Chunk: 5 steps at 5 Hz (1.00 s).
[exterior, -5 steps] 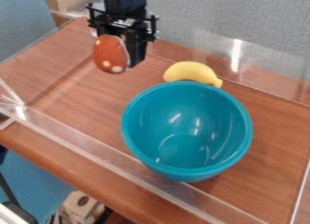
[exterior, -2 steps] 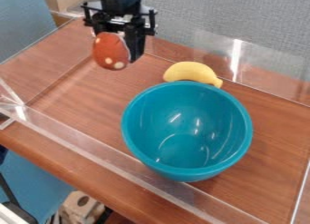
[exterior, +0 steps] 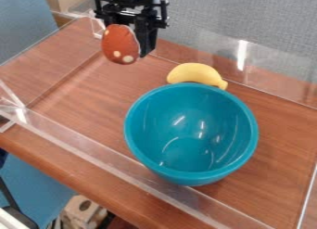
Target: Remove the mushroom from the blue bowl and put it on the table
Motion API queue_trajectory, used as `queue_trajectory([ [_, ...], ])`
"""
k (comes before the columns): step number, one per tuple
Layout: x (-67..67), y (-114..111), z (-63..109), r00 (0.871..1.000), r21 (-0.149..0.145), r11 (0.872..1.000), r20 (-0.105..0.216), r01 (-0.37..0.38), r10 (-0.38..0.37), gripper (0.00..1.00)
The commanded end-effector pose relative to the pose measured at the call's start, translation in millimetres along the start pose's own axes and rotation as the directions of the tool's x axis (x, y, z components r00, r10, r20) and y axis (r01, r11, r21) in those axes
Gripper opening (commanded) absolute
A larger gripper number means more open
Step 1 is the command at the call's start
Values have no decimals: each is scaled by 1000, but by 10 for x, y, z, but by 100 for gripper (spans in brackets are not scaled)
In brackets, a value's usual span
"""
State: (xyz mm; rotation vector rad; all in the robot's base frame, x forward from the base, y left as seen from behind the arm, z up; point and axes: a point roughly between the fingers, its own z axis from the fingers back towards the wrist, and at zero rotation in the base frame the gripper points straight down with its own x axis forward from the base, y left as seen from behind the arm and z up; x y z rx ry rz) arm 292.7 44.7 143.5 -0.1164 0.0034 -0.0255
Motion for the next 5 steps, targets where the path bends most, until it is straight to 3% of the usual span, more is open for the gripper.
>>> queue_trajectory([
  [1,-64,38,233,997,18,1000,72,9,-10,100],
  [2,4,112,344,997,15,1000,82,-14,13,100],
  [3,-92,248,241,997,33,998,66,-45,42,100],
  [5,-276,200,-100,984,60,983,49,-174,171,100],
])
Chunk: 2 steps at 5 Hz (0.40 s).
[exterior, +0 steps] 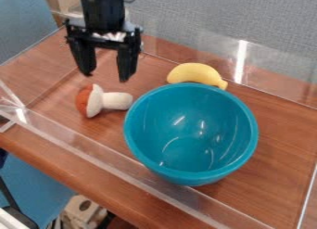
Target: Remove the mushroom from the blue bowl and put it on the table
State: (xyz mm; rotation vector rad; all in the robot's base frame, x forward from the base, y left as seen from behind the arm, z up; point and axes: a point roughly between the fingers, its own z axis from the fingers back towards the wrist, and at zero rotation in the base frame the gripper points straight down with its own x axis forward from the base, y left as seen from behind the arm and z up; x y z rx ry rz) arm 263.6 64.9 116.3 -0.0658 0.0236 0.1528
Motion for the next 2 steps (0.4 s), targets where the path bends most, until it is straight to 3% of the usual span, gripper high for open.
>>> queue_trajectory([
  [1,-25,11,-32,997,19,998,49,-57,56,100],
  [2,-55,30,-207,993,28,993,45,-115,114,100],
])
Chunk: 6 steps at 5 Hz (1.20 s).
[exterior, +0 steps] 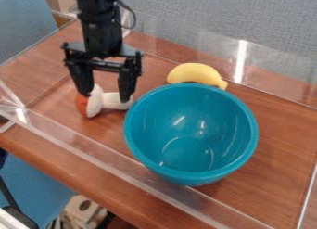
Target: Remove the mushroom from the blue bowl and put it on the table
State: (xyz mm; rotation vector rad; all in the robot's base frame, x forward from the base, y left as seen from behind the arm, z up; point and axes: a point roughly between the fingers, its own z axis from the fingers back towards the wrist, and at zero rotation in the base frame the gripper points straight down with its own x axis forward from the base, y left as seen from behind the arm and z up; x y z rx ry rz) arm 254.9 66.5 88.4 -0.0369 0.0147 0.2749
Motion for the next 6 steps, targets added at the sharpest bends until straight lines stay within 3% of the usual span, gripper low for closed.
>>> queue_trajectory([
  [1,-9,-73,-79,1000,14,1000,20,-7,7,100],
  [2,-19,-130,-182,1000,20,1000,19,-21,21,0],
  [3,-31,-182,-249,999,22,999,19,-34,33,0],
  [5,65,-125,-287,989,19,989,25,-146,146,0],
  [6,2,-121,-170,985,15,985,30,-170,170,0],
])
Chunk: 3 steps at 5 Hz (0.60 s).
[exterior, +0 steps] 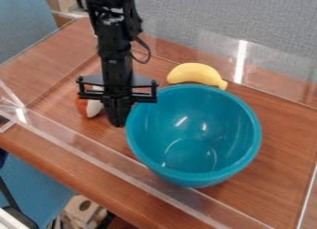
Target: Remove the mushroom from the blue bowl and put it on the table
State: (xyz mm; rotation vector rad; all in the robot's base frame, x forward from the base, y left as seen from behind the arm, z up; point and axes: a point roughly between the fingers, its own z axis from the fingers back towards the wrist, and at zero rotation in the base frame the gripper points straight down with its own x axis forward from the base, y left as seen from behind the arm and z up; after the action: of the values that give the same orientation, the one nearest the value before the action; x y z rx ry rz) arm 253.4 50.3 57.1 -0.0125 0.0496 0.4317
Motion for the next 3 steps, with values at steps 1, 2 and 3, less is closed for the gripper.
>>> queue_trajectory([
  [1,-8,31,264,997,-21,999,60,-38,39,0],
  [2,-15,9,435,997,-42,999,72,-30,33,0],
  [3,-35,-9,559,996,-55,998,81,-21,25,0],
])
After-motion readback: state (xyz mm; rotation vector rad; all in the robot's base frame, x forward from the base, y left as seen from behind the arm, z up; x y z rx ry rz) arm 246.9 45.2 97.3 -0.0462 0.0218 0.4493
